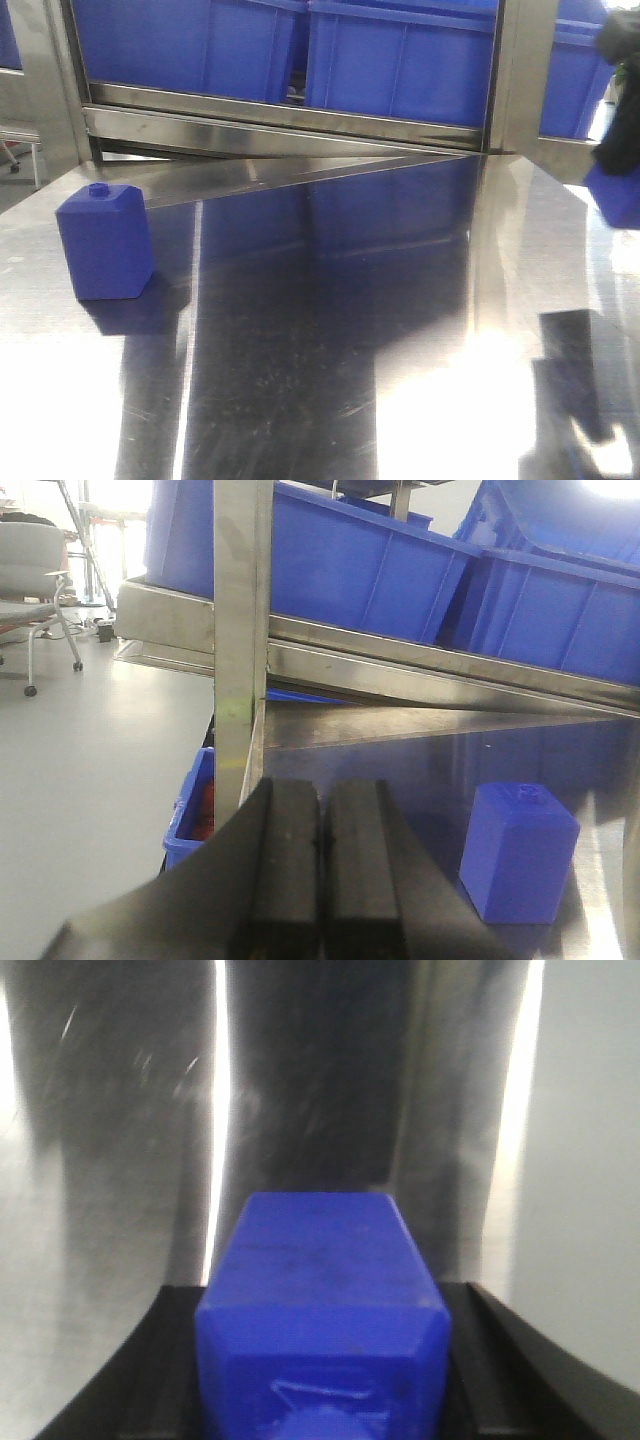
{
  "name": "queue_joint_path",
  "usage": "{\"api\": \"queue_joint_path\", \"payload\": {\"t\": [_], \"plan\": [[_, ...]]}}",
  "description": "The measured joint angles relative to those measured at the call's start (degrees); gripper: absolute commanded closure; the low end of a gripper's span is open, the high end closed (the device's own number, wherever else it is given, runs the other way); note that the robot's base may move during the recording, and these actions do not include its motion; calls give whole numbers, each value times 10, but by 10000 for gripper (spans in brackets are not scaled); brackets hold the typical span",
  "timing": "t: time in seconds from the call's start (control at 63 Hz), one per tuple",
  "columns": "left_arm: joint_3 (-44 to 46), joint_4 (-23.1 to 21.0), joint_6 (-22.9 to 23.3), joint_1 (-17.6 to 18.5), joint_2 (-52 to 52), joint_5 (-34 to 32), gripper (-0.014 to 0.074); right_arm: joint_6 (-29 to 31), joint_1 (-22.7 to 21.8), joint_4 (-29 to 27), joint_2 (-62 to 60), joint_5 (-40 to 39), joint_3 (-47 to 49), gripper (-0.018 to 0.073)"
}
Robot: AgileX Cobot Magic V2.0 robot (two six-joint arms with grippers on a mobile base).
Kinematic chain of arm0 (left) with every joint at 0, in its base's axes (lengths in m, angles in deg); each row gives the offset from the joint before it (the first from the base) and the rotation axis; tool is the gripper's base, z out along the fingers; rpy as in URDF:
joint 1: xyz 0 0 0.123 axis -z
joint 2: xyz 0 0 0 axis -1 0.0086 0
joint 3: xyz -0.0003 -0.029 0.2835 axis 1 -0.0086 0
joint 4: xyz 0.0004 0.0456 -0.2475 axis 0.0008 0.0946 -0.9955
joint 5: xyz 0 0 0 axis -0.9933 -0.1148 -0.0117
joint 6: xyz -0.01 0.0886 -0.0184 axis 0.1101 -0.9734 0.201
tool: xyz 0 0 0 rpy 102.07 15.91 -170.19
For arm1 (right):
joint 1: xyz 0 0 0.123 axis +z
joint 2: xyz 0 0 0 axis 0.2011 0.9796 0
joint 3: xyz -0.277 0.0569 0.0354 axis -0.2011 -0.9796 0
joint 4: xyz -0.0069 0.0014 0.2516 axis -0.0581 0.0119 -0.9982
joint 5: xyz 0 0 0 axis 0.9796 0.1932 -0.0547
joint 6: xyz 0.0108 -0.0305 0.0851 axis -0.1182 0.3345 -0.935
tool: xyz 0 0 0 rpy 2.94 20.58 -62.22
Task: Pick and sort blue part to right shelf
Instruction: 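Lift the blue bottle off the table with the right gripper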
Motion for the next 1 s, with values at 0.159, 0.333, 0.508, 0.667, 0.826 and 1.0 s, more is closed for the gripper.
{"api": "queue_joint_path", "payload": {"t": [0.159,0.333,0.508,0.667,0.826,1.0], "plan": [[0,0,0,0,0,0,473,0,-33,43,-79,-67,-59,167],[0,0,0,0,0,0,473,0,-69,71,-162,-120,-110,167],[0,0,0,0,0,0,473,0,-79,81,-228,-173,-151,167],[0,0,0,0,0,0,473,1,-80,82,-289,-205,-188,167],[0,0,0,0,0,0,473,3,-80,82,-354,-218,-216,167],[0,0,0,0,0,0,473,3,-80,83,-420,-235,-246,167]]}}
